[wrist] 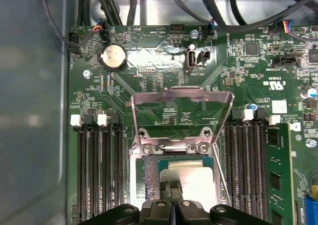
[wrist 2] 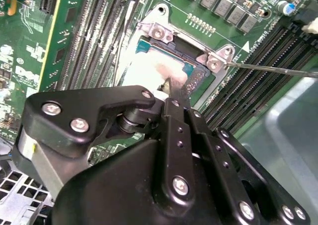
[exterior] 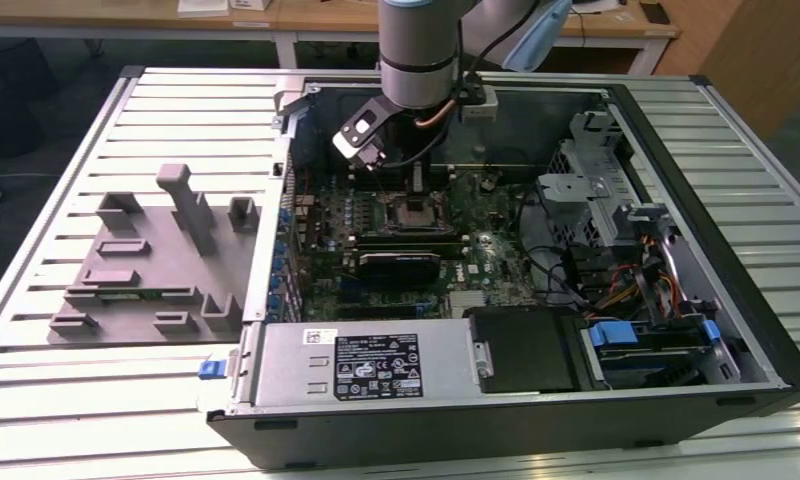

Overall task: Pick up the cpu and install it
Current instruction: 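Place the cpu into insertion slot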

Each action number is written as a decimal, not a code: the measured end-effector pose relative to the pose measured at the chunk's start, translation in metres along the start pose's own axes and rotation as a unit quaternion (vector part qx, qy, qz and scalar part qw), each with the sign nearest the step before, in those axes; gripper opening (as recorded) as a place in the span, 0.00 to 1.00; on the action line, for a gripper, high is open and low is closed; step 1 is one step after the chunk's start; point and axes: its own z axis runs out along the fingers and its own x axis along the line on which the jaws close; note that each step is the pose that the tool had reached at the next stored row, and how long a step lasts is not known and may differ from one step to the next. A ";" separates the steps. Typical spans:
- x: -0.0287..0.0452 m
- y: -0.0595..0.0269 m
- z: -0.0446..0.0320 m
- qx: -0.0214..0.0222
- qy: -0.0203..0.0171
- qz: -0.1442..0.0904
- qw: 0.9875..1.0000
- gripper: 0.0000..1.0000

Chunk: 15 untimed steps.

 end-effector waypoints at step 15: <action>-0.0066 0.0017 -0.0061 0.000 0.000 0.000 1.000 0.11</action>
